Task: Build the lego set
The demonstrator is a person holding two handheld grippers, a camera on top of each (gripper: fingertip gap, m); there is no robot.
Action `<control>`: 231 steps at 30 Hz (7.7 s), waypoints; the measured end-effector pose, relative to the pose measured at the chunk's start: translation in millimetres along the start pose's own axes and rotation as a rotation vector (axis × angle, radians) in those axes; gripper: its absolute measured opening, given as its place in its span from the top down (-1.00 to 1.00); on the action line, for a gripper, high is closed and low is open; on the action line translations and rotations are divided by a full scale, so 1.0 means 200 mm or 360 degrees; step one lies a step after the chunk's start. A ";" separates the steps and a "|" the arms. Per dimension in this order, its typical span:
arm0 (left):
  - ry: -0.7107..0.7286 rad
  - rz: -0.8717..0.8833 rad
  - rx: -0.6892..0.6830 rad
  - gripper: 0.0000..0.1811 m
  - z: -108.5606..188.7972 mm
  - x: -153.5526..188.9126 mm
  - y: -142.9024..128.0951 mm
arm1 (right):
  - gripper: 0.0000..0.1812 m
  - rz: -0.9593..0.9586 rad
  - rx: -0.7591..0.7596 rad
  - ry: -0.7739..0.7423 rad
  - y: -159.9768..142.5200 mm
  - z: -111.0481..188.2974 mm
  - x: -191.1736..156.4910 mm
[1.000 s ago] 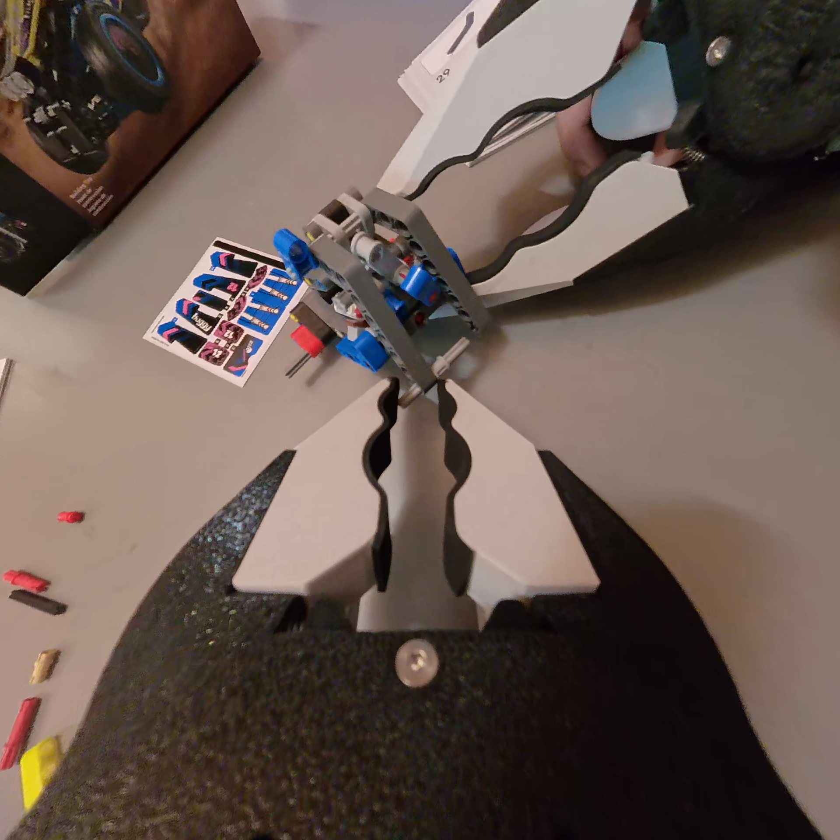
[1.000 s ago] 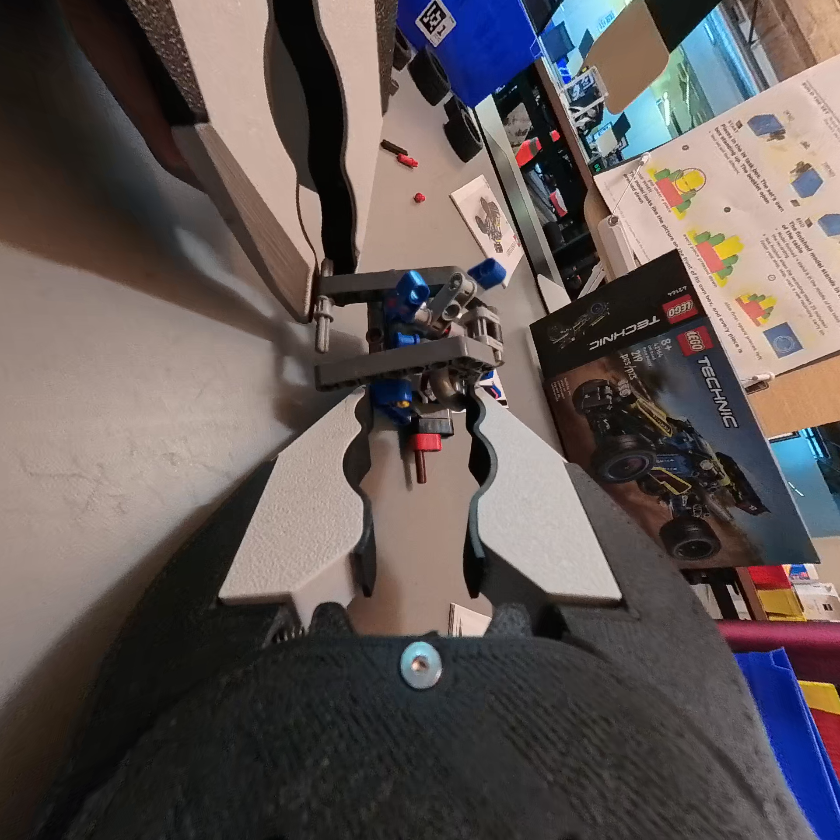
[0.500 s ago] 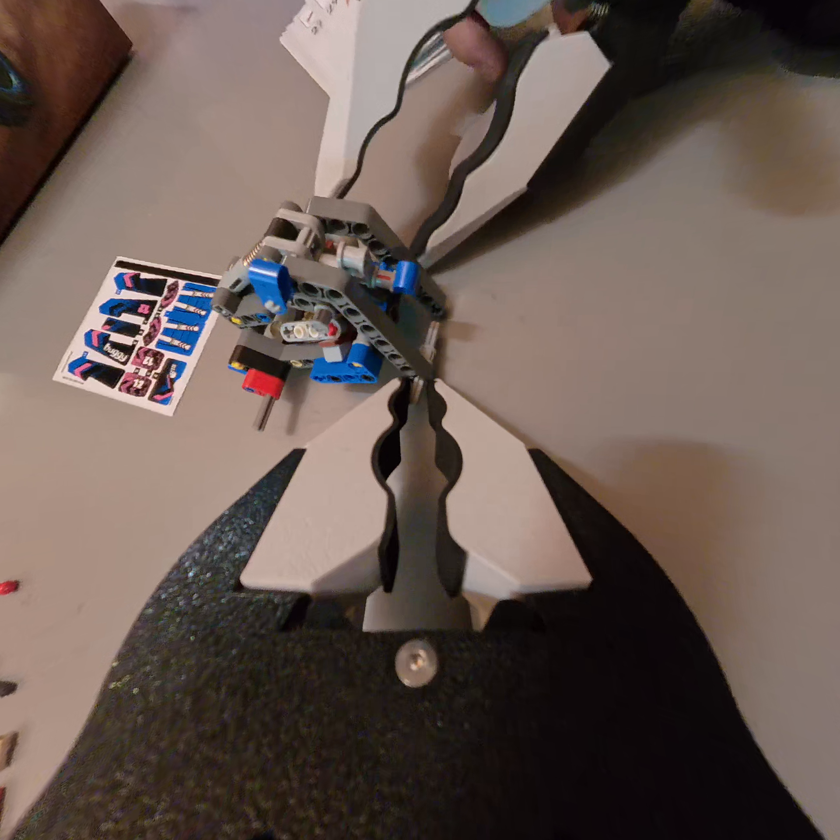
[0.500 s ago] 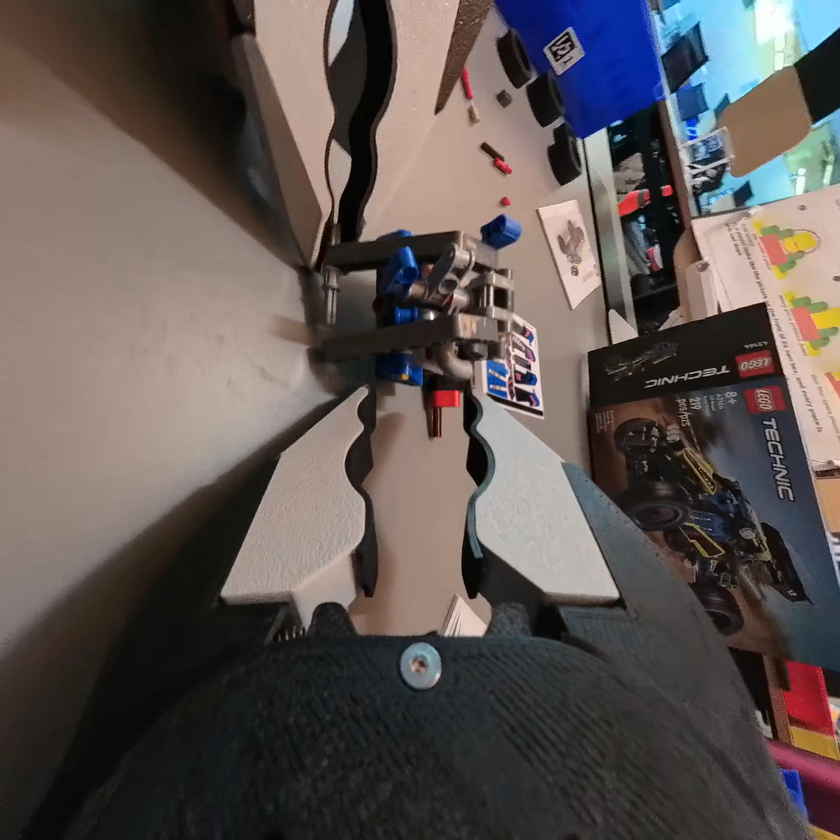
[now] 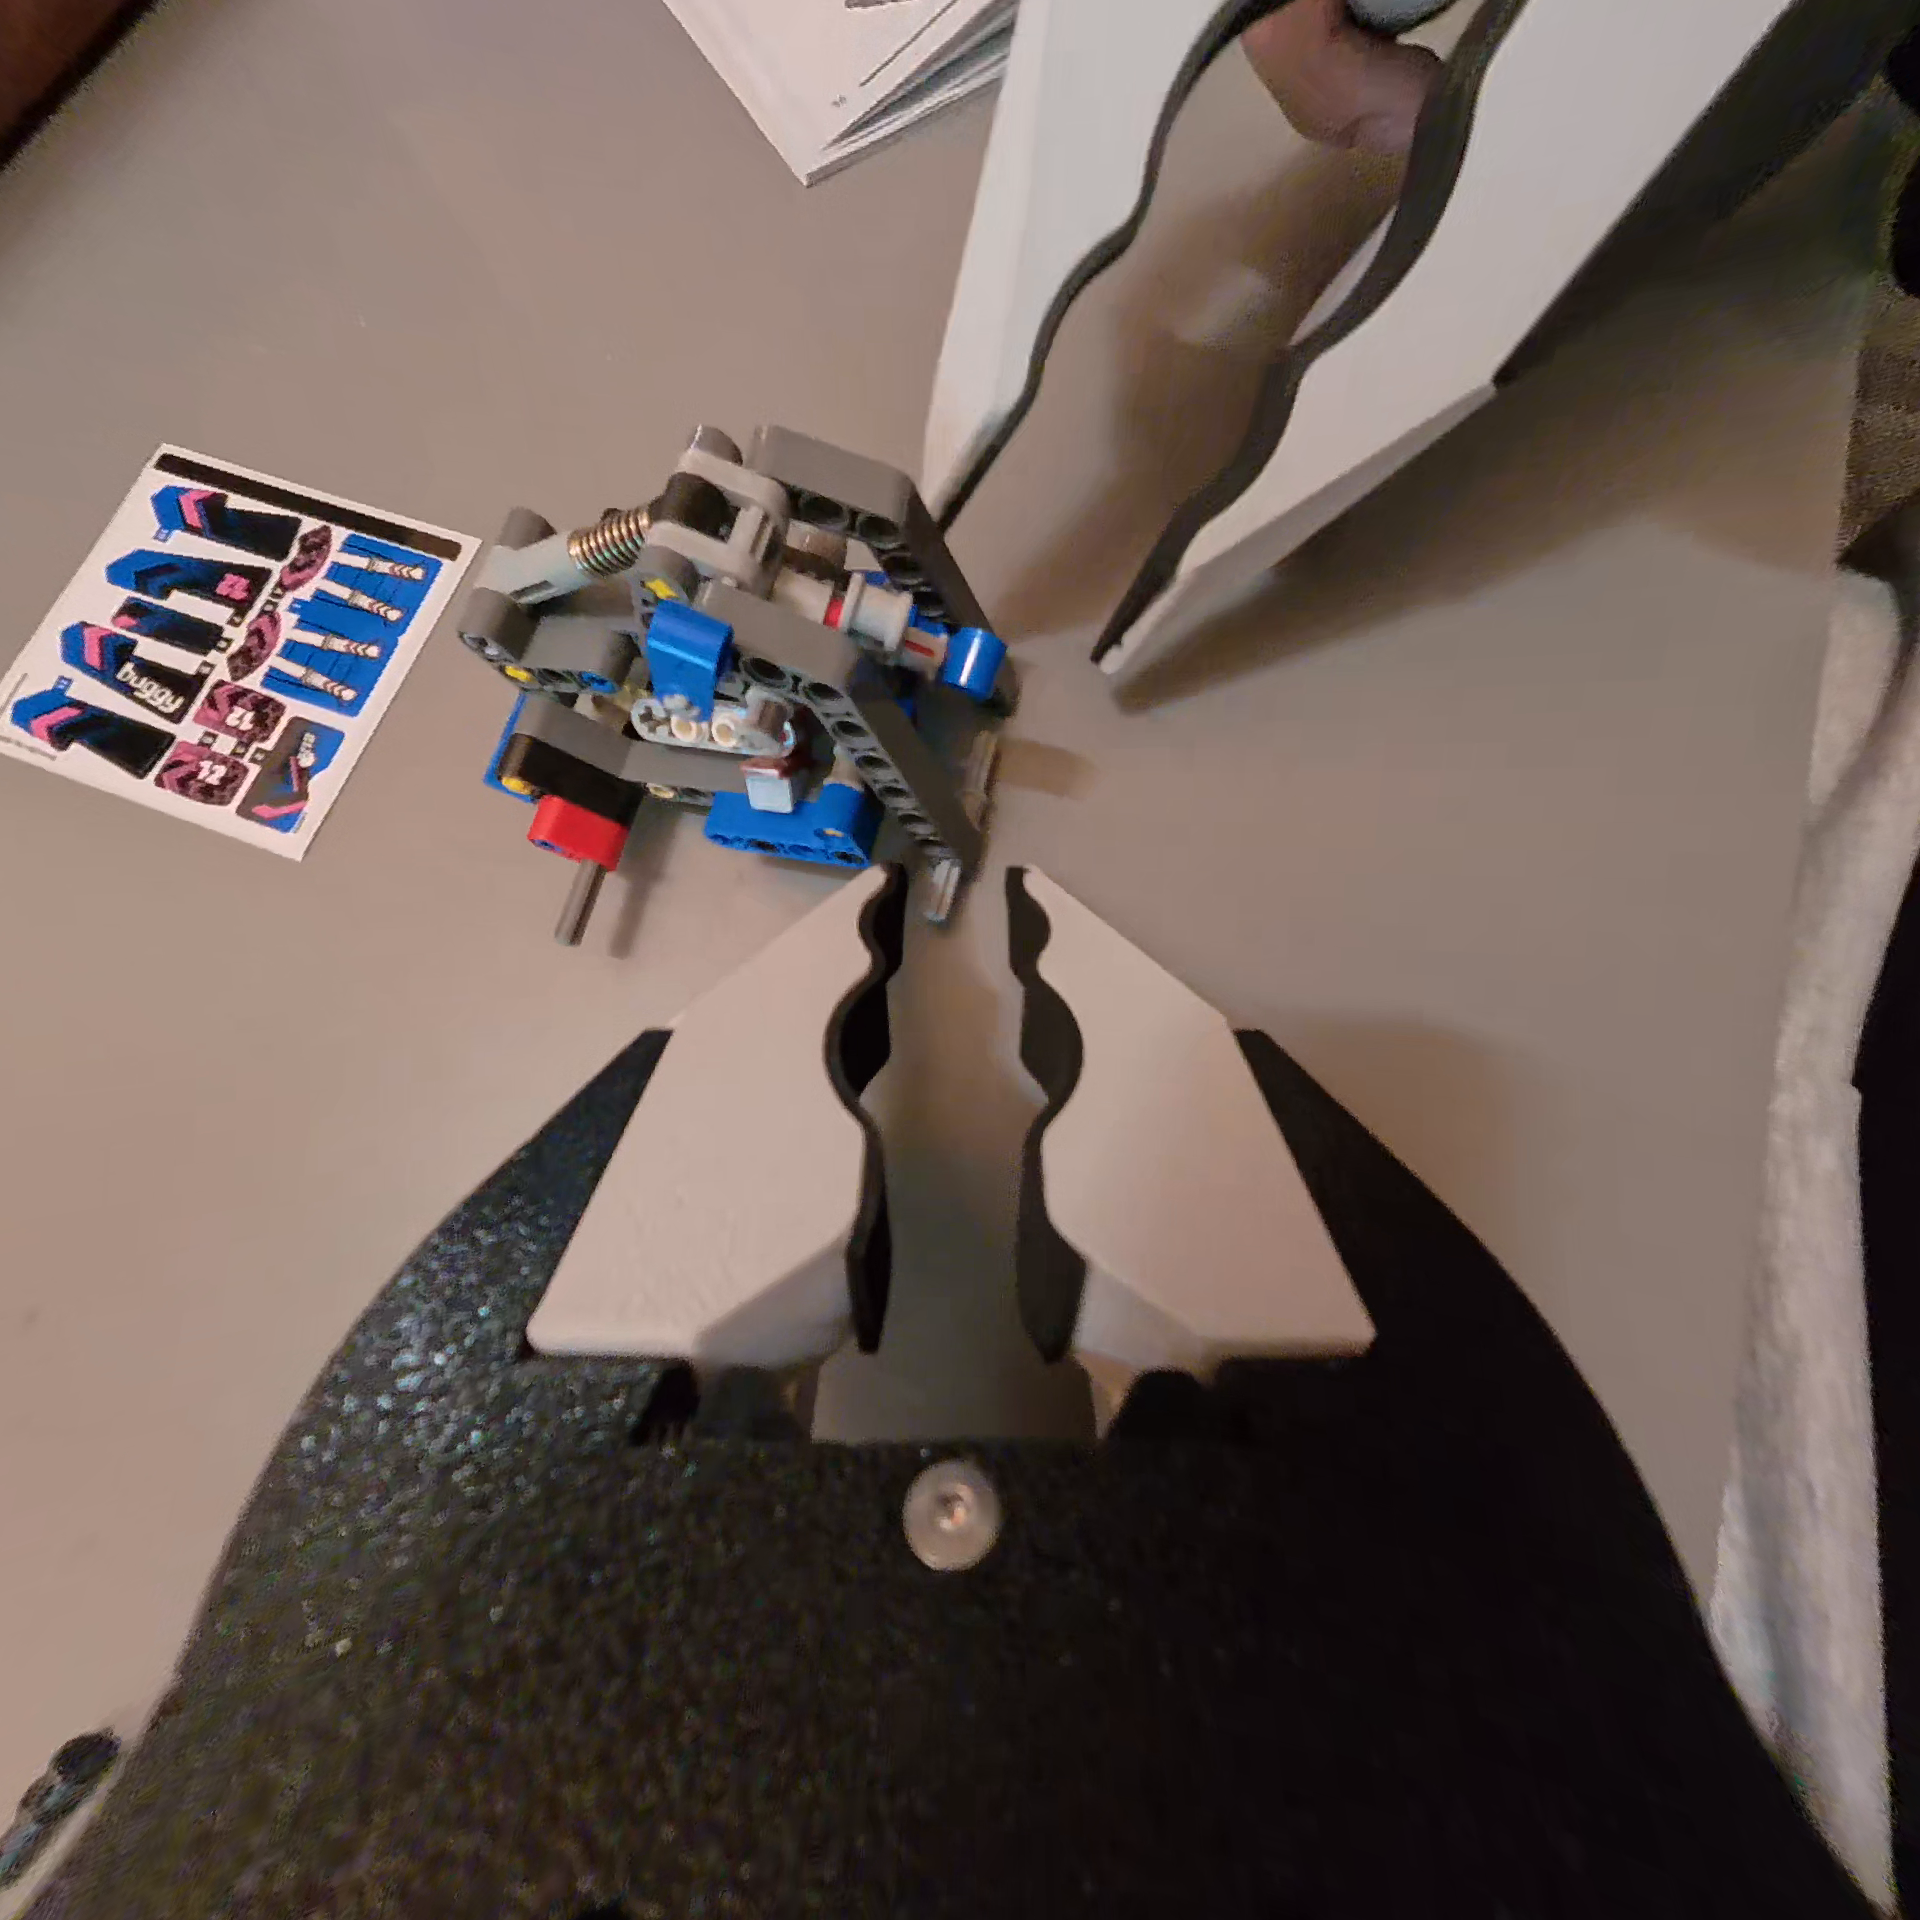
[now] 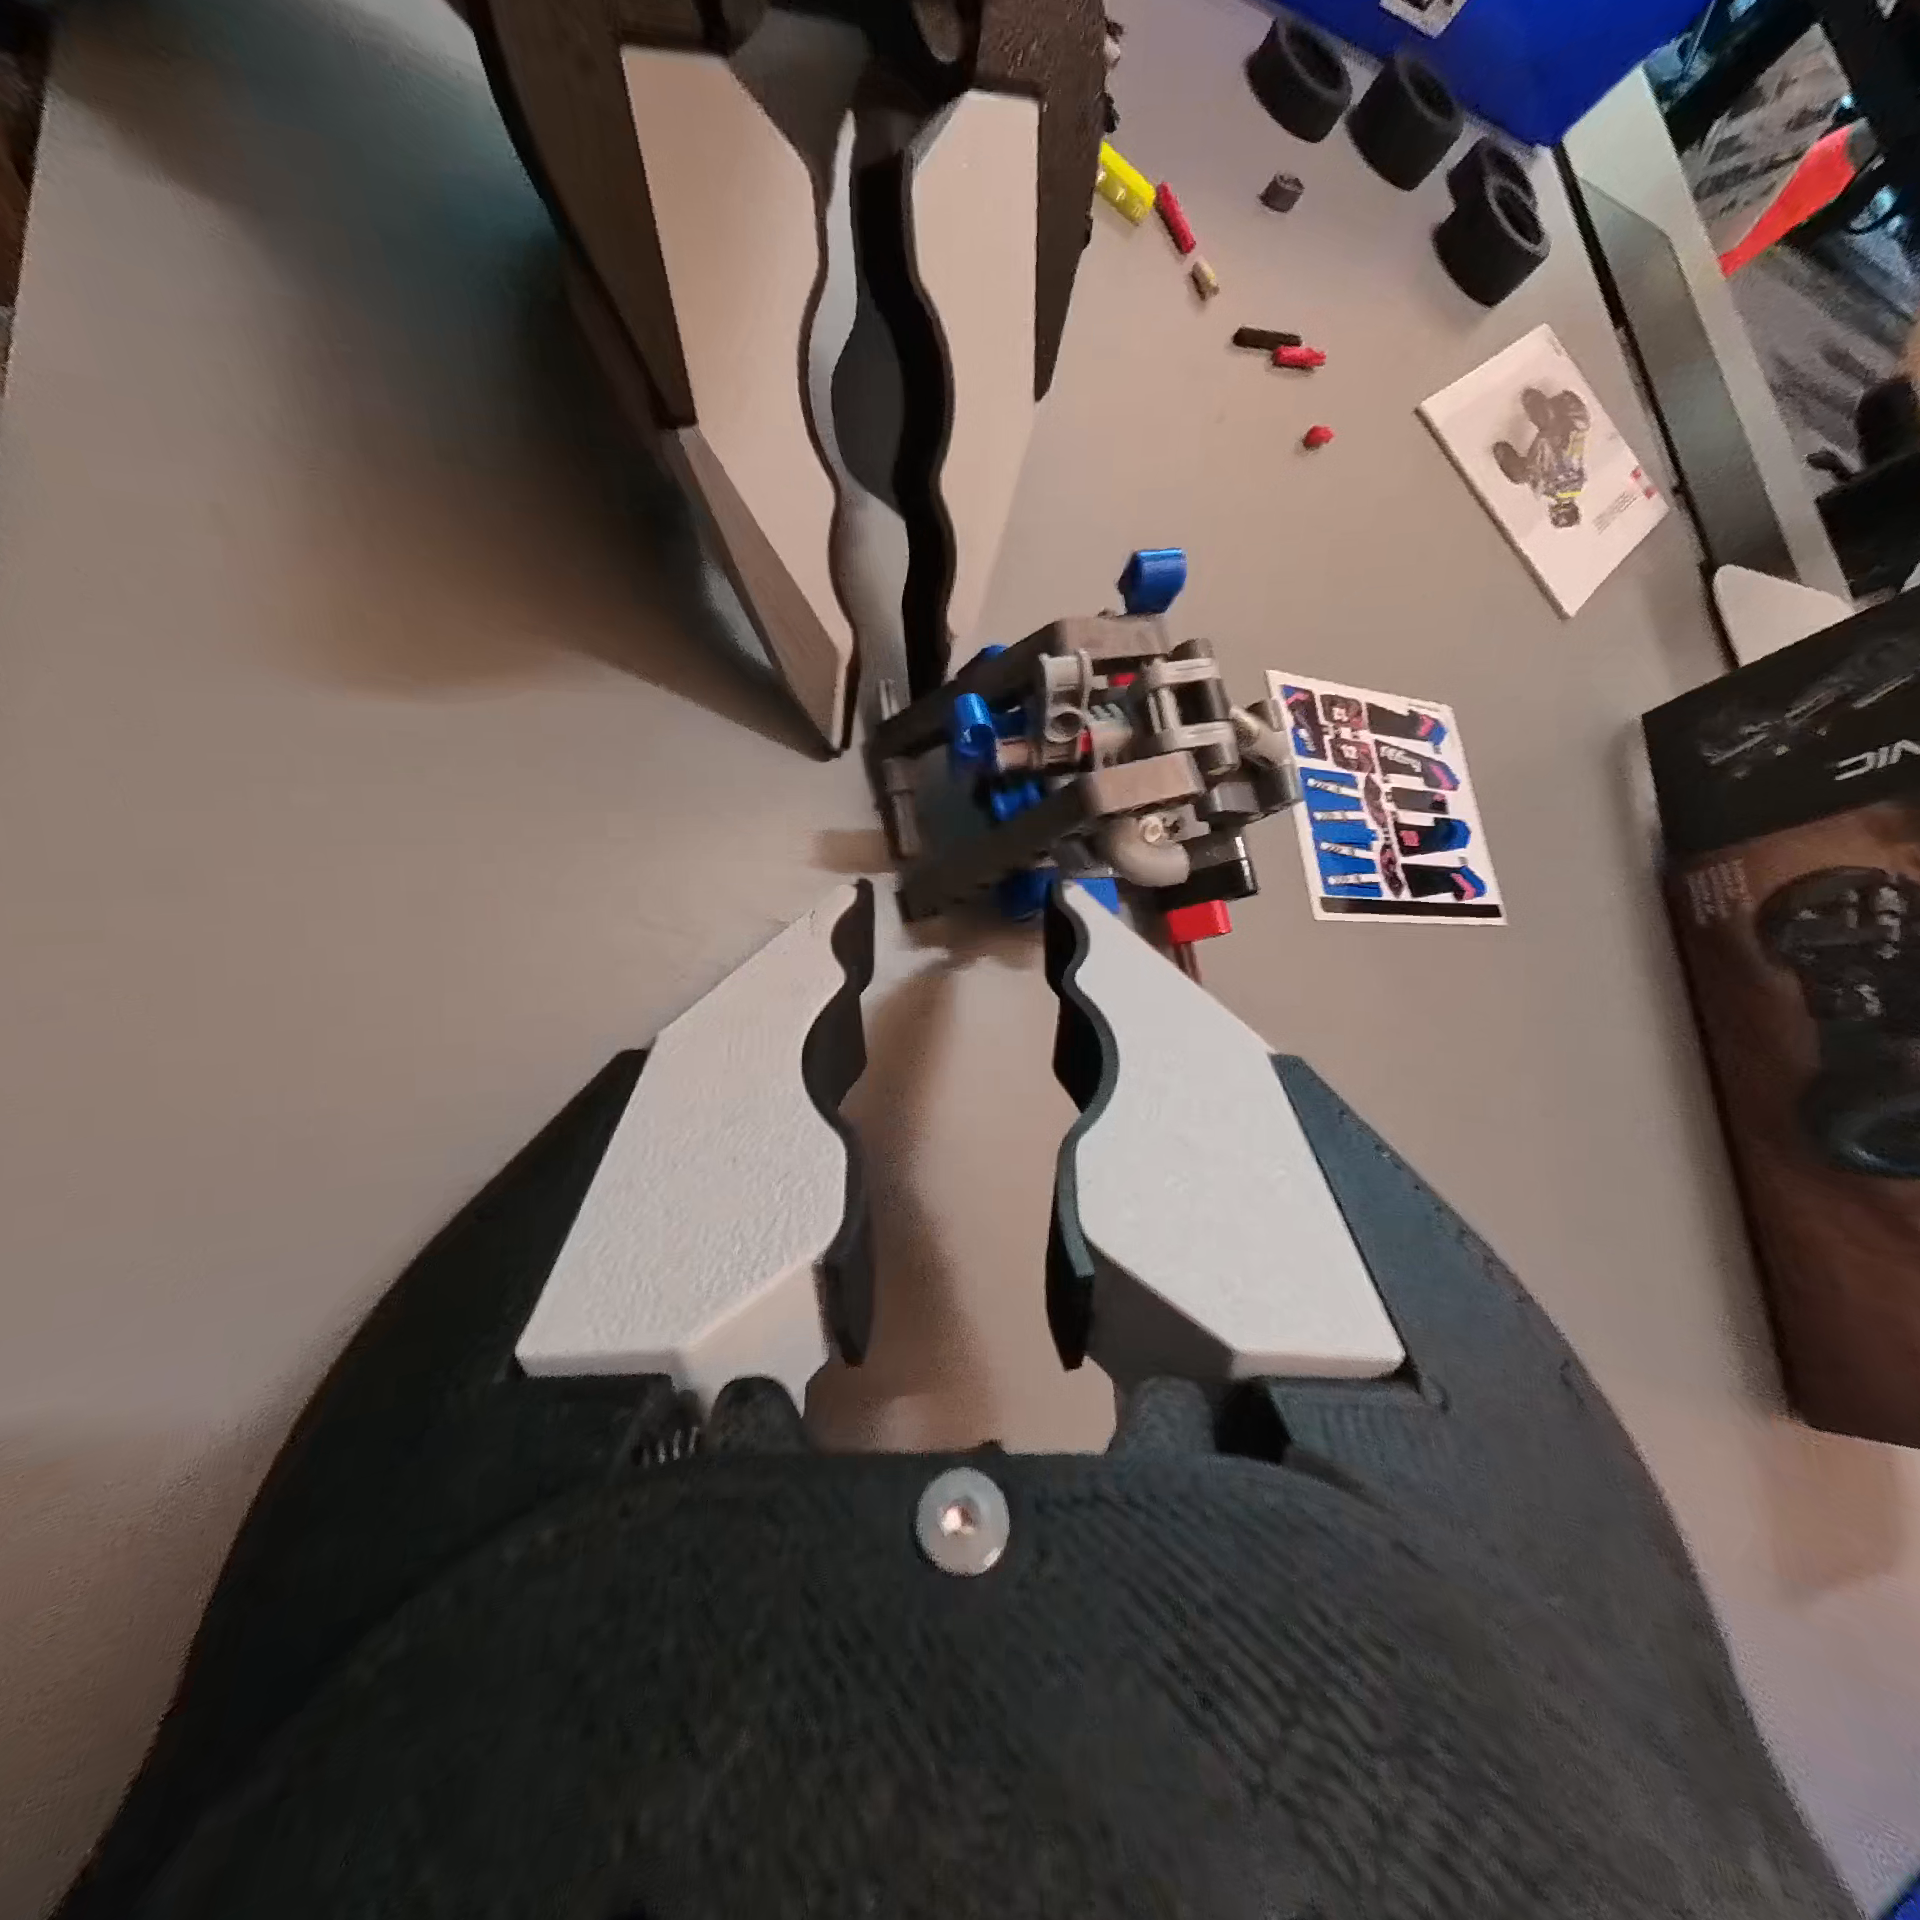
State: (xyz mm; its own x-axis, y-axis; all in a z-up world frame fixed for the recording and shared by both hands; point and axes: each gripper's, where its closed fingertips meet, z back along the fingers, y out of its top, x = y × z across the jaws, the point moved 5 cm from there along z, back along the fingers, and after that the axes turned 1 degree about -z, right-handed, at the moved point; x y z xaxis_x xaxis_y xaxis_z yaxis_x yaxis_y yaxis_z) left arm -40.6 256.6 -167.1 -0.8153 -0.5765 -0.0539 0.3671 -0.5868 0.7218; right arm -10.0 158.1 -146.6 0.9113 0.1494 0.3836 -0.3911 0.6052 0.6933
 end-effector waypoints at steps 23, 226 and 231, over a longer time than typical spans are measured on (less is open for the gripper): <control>-0.0029 -0.0064 0.0030 0.76 0.11 -0.06 -0.07 | 0.85 -0.0208 0.0041 0.0199 -0.07 -0.05 -0.04; -0.0441 -0.0832 -0.0003 0.55 0.13 -0.22 0.14 | 0.90 -0.0687 -0.0050 0.0064 0.01 -0.20 0.07; -0.0414 -0.0829 0.0015 0.55 0.13 -0.20 0.14 | 0.88 -0.0647 -0.0013 0.0155 0.01 -0.19 0.06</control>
State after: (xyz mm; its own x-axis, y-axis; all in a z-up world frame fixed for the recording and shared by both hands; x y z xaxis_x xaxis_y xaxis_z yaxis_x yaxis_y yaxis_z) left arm -9.5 278.2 -126.9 -0.9710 -0.0537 -0.2330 -0.1149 -0.7499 0.6515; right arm 5.3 189.9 -164.2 0.9994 -0.0297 0.0198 0.0036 0.6366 0.7712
